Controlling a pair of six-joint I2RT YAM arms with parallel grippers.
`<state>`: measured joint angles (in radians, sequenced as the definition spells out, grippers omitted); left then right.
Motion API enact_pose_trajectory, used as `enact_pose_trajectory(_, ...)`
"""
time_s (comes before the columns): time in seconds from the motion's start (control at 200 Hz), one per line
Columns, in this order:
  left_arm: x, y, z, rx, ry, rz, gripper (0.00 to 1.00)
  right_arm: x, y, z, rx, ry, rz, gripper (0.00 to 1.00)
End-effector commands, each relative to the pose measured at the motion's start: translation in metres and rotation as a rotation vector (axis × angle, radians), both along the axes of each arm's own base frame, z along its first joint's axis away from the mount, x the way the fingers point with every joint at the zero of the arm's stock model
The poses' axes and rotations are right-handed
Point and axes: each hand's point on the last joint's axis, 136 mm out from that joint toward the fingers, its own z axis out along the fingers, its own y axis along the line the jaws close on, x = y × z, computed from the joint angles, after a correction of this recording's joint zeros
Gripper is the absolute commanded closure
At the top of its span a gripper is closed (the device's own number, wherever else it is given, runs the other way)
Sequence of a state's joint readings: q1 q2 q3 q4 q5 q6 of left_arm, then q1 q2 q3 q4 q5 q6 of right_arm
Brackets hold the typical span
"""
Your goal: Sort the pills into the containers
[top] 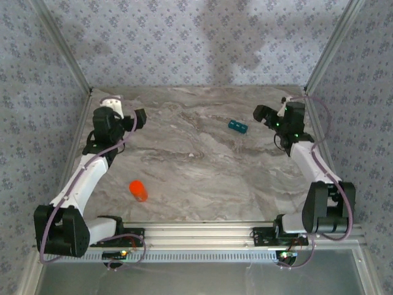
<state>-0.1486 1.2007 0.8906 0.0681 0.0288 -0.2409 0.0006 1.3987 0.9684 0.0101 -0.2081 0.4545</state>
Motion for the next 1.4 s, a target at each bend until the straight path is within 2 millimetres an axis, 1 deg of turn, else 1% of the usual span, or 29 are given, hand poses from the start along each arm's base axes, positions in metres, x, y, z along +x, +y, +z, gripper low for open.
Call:
enact_pose_trajectory(0.0,0.005,-0.019,0.005,-0.047,0.024,-0.023,0.02,0.009,0.019,-0.008,0.012,0.082,0.082,0.05)
enact_pose_trajectory(0.065,0.008,-0.031,0.003,-0.053,0.039,-0.043,0.02,0.019,0.026,-0.015,0.022,0.126,0.106,0.07)
enact_pose_trajectory(0.1,0.009,-0.037,0.001,-0.055,0.048,-0.053,0.02,0.025,0.029,-0.024,0.027,0.163,0.110,0.08)
enact_pose_trajectory(0.11,0.010,-0.039,0.001,-0.056,0.051,-0.058,0.02,0.025,0.030,-0.029,0.028,0.180,0.113,0.09)
enact_pose_trajectory(0.12,0.010,-0.041,0.001,-0.059,0.051,-0.060,0.02,0.030,0.031,-0.022,0.029,0.167,0.115,0.09)
enact_pose_trajectory(0.14,0.011,-0.044,0.000,-0.062,0.056,-0.065,0.02,0.035,0.033,-0.021,0.033,0.172,0.122,0.10)
enact_pose_trajectory(0.355,0.018,-0.083,-0.014,-0.079,0.107,-0.130,0.02,0.073,0.056,-0.053,0.047,0.290,0.164,0.14)
enact_pose_trajectory(0.53,0.024,-0.111,-0.029,-0.085,0.152,-0.170,0.02,0.095,0.070,-0.083,0.060,0.369,0.159,0.17)
enact_pose_trajectory(0.645,0.026,-0.127,-0.037,-0.088,0.176,-0.193,0.02,0.103,0.076,-0.103,0.065,0.417,0.151,0.18)
enact_pose_trajectory(0.825,0.025,-0.149,-0.045,-0.084,0.200,-0.230,0.02,0.103,0.079,-0.132,0.066,0.482,0.140,0.18)
enact_pose_trajectory(0.965,0.022,-0.161,-0.048,-0.073,0.211,-0.250,0.02,0.098,0.079,-0.145,0.062,0.503,0.144,0.19)
enact_pose_trajectory(1.084,0.019,-0.169,-0.051,-0.067,0.218,-0.263,0.02,0.091,0.083,-0.148,0.064,0.511,0.168,0.20)
enact_pose_trajectory(1.179,0.017,-0.173,-0.052,-0.058,0.222,-0.268,0.02,0.084,0.087,-0.146,0.071,0.510,0.194,0.21)
enact_pose_trajectory(1.394,0.011,-0.180,-0.052,-0.046,0.225,-0.278,0.02,0.068,0.103,-0.142,0.122,0.514,0.247,0.23)
